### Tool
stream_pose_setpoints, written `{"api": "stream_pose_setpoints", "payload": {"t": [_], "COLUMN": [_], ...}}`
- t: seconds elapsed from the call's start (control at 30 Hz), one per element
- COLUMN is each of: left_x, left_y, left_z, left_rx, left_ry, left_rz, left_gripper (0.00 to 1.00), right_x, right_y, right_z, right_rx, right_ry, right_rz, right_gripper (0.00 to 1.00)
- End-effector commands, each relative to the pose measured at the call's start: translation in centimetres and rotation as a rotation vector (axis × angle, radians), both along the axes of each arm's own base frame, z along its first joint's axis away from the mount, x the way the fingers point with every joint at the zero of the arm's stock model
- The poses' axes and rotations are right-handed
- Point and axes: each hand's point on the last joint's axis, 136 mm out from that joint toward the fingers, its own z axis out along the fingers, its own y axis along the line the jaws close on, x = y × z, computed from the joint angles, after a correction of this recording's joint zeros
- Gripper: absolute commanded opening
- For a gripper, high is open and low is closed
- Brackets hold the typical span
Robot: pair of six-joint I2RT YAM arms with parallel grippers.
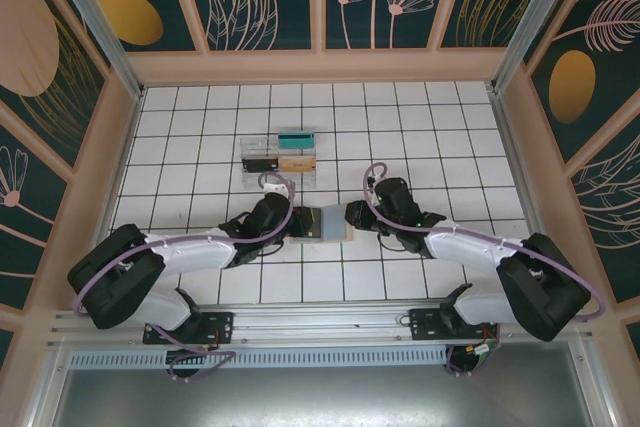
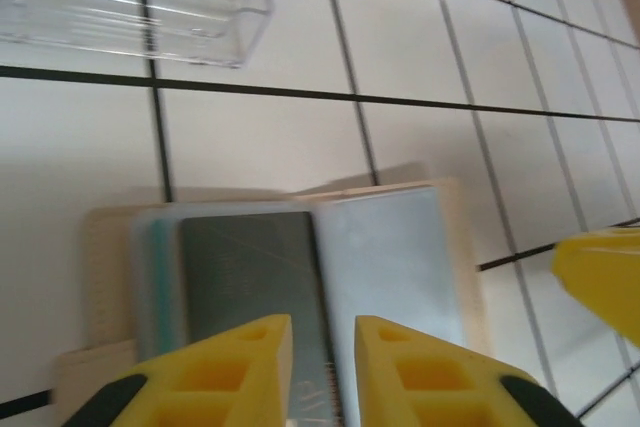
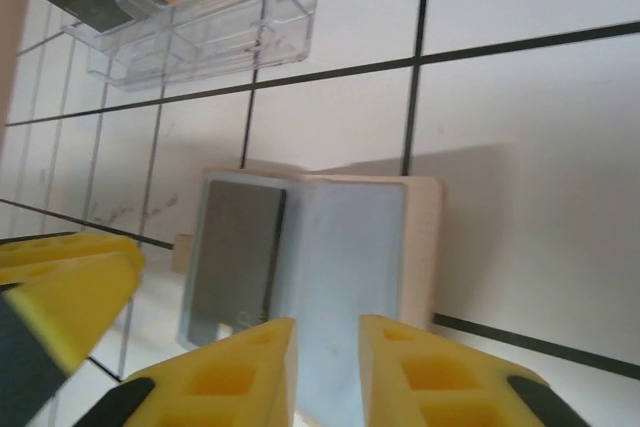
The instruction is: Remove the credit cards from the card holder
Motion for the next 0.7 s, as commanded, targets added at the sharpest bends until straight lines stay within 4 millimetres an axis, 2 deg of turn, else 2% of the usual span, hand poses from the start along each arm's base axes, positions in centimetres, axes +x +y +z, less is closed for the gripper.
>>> {"api": "stream_pose_setpoints", "payload": {"t": [0.0, 0.17, 0.37, 0.67], "left_x": [-0.3, -0.7, -1.2, -1.5], "left_y": [2.2, 2.5, 2.7, 2.9], "left_z": [-2.2, -3.6, -4.5, -5.2], "left_rx": [0.072, 0.077, 0.073, 0.083], "left_ry": [0.032, 0.061, 0.083, 0.108], "left_rz": [0.033, 0.028, 0.03, 0.031], "left_gripper": [0.21, 0.16, 0.16, 0.13], "right_x": [0.3, 0.4, 0.4, 0.1], "right_y": [3.1, 4.8, 6.2, 7.2], "right_z": [2.4, 1.4, -0.2, -3.0], "right_rx": [0.127, 0.143, 0.154, 0.144], "right_ry": [0.002, 0.054, 0.118, 0.206], "right_rz": [0.059, 0.089, 0.12, 0.136], "right_gripper": [0.21, 0.18, 0.16, 0.16]}}
